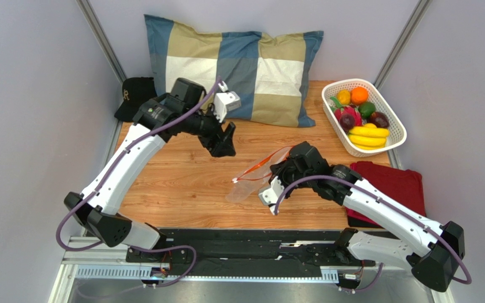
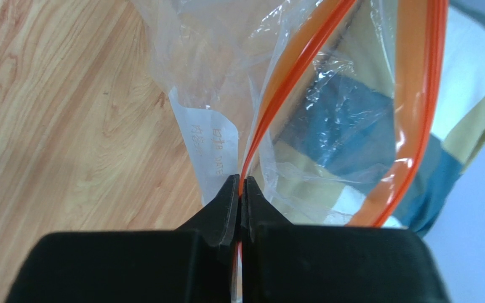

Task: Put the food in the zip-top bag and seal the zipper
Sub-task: Open the zipper of the food storage bag, then pick up the fake fruit from the bin, then place the fake fruit in the zipper food storage bag.

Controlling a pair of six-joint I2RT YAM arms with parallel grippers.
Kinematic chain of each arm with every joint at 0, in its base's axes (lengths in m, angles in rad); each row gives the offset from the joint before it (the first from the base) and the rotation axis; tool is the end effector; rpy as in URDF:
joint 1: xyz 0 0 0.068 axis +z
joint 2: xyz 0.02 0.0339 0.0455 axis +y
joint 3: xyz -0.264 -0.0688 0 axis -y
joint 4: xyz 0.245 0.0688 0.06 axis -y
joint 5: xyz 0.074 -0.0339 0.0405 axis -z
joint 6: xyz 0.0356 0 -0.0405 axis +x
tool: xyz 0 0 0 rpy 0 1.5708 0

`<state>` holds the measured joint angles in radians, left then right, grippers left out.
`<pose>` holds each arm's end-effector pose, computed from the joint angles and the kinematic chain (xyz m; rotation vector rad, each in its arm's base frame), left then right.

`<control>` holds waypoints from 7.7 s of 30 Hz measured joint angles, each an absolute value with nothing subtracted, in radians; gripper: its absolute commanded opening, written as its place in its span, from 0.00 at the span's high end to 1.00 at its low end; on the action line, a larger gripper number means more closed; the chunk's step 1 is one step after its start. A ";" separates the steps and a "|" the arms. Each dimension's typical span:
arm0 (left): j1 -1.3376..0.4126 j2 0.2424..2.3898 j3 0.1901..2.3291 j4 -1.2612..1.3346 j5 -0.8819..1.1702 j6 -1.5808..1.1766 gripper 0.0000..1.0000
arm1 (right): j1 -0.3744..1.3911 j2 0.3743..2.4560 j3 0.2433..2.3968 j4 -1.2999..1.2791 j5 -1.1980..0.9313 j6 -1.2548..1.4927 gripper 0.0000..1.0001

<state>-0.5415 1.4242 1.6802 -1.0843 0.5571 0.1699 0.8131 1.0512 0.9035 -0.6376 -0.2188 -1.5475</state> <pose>0.2249 -0.1572 0.4180 1.0789 2.1421 -0.8414 0.1435 0.1629 0.2891 -2.1974 0.7898 -0.1078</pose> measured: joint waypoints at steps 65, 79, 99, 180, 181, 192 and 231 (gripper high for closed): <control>-0.452 1.647 1.728 -1.142 0.418 0.060 0.41 | 0.966 0.850 0.765 -0.611 -0.213 -1.511 1.00; -0.580 1.571 1.790 -1.126 0.369 0.077 0.15 | 0.968 0.945 0.860 -0.677 -0.257 -1.492 1.00; -0.733 1.639 1.765 -1.156 0.356 0.073 0.71 | 0.968 0.971 0.883 -0.679 -0.262 -1.493 1.00; -0.484 1.717 1.499 -0.655 0.622 -0.459 1.00 | -0.292 1.963 1.715 -0.783 -0.438 -0.072 0.65; -0.484 1.717 1.499 -0.653 0.625 -0.459 1.00 | -0.294 1.945 1.713 -0.782 -0.465 -0.066 0.66; -0.484 1.717 1.499 -0.638 0.687 -0.477 1.00 | -0.039 1.548 1.605 -0.530 -0.787 0.073 0.69; -0.471 1.697 1.439 -0.382 0.970 -0.696 1.00 | 0.068 1.518 1.620 -0.754 -0.696 -0.246 0.00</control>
<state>-0.4713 1.6974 1.4387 -0.3817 0.9699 -0.6960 0.0685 1.5185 1.6196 -0.7544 -0.6964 -0.2459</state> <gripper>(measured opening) 0.008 0.997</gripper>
